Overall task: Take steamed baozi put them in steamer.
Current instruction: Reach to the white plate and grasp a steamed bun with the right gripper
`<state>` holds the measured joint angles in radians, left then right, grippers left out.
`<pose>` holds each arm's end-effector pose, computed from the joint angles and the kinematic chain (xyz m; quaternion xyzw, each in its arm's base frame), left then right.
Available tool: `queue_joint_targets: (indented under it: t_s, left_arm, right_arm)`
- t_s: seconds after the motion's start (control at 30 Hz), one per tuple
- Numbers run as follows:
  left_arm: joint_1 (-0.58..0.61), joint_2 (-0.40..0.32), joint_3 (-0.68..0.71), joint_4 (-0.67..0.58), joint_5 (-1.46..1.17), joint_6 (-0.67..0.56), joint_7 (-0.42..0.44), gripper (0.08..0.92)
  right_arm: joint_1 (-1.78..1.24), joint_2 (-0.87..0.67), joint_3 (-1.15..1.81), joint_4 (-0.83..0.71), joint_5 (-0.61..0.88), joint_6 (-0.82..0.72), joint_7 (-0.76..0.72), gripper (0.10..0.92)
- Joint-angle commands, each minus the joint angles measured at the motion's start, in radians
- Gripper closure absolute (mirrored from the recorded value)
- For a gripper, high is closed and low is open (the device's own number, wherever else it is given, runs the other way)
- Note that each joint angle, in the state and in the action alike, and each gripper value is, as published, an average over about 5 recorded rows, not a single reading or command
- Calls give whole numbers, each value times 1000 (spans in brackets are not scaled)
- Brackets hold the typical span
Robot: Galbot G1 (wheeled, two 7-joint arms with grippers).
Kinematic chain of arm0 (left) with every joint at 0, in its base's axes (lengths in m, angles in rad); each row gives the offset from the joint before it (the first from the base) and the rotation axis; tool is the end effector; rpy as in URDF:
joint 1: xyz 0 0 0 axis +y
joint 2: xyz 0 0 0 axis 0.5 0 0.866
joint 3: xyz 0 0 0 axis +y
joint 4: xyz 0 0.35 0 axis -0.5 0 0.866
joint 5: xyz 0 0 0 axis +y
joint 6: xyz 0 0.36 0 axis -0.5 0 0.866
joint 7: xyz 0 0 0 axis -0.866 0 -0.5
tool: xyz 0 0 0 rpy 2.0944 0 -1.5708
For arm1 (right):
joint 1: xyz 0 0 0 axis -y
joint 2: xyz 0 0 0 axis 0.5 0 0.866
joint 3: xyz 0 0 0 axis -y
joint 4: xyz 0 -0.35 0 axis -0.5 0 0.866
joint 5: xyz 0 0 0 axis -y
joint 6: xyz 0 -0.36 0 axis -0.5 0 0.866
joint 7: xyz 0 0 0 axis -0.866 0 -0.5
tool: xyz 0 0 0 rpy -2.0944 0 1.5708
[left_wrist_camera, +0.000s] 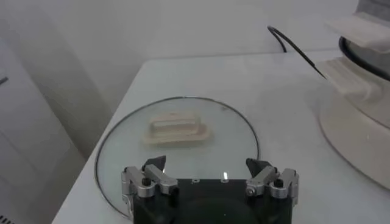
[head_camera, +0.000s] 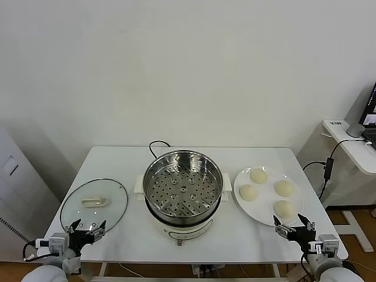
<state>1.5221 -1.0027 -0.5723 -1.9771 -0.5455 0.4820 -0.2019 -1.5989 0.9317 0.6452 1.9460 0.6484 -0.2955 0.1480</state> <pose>0.2176 0.1253 -0.2990 0.0103 -0.9576 -0.0452 0.2845 0.2041 -0.1627 -0.3027 -0.0076 -0.9720 0.0159 0.2342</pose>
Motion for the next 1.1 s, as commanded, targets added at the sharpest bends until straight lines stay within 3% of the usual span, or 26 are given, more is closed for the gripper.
queue_joint_targets:
  t_s: [0.03,0.3,0.4,0.57,0.77,0.93,1.1]
  left_arm:
    - [0,1,0,-2,-15,1,0,177]
    - [2,5,1,-3,-10,1,0,177]
    - [4,5,1,-4,-5,0,0,177]
    - [11,6,-1,-9,3,-1,0,177]
    - [12,5,-3,-16,5,2,0,177]
    - [13,-1,-2,-20,13,5,-1,177]
    - [16,-5,-6,-30,18,7,-1,177]
  right_arm:
    - [-2,0,3,1,-1,1,1,203]
    - [6,-2,1,-4,-19,-1,-17,203]
    - [25,-10,14,-14,-95,-10,-53,203]
    - [119,-46,35,-83,-507,60,-165,203]
    - [317,-110,-9,-243,-953,251,-209,203]
    - [494,-157,-107,-333,-1110,269,-278,203]
    - [677,-195,-217,-427,-1151,275,-463,203]
